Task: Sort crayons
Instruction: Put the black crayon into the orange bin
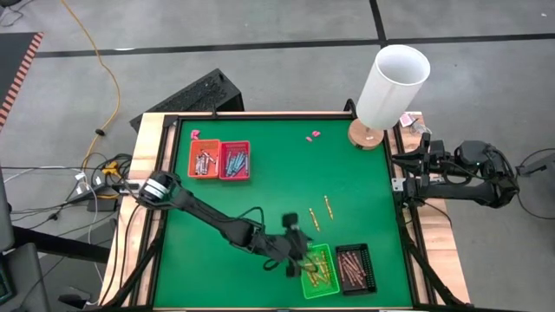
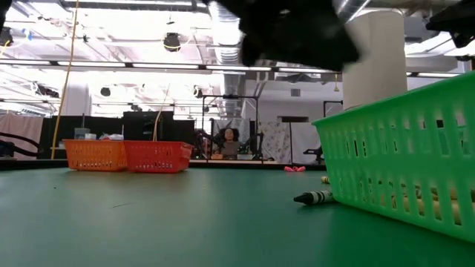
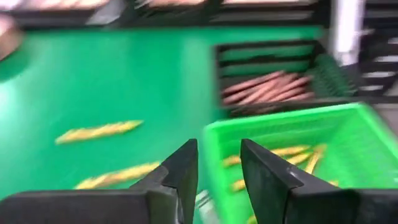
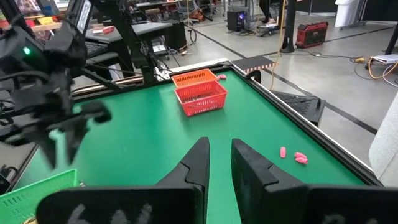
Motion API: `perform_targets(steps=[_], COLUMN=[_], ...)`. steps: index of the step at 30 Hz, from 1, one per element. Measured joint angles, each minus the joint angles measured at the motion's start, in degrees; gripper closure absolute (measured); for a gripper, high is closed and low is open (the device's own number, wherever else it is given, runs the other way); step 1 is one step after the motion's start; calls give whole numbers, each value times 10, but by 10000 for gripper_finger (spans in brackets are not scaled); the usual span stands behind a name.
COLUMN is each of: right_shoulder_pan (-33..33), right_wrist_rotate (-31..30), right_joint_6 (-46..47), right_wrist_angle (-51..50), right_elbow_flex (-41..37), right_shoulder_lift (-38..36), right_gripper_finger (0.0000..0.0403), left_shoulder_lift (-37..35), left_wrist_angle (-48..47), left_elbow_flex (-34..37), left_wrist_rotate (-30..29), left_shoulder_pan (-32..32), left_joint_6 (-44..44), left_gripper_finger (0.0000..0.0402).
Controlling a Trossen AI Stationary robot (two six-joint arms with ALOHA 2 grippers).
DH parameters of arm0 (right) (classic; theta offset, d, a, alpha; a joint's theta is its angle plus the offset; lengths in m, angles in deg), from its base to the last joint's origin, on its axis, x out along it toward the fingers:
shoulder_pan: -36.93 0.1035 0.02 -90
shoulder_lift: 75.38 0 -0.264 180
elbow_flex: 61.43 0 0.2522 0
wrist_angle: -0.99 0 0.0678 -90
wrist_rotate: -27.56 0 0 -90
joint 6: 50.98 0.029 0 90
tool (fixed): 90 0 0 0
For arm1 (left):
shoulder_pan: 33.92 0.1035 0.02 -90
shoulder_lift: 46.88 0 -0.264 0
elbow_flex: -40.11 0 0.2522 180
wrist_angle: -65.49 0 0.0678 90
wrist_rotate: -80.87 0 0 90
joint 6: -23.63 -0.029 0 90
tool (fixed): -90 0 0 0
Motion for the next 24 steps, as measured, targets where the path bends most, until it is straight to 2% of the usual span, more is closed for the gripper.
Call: perform_targets(steps=[5, 10, 14, 18, 24], right_shoulder_pan=[0, 0, 0, 0, 0], right_wrist_rotate=[0, 0, 0, 0, 0], right_joint_6=[0, 0, 0, 0, 0], right_wrist_angle=[0, 0, 0, 0, 0], right_elbow_flex=[0, 0, 0, 0, 0], right_shoulder_lift=[0, 0, 0, 0, 0], right_gripper_finger=[335, 335, 335, 335, 335], left_shoulder_lift=[-53, -62, -45, -24, 11], left_wrist_angle=[-159, -221, -220, -207, -185], left_elbow_flex=[0, 0, 12, 13, 13], left_wrist_rotate=[-62, -109, -151, -195, -185], left_shoulder_pan=[-13, -60, -97, -112, -108], left_joint_6=[88, 142, 187, 193, 210], left_gripper_finger=[315, 326, 326, 326, 322])
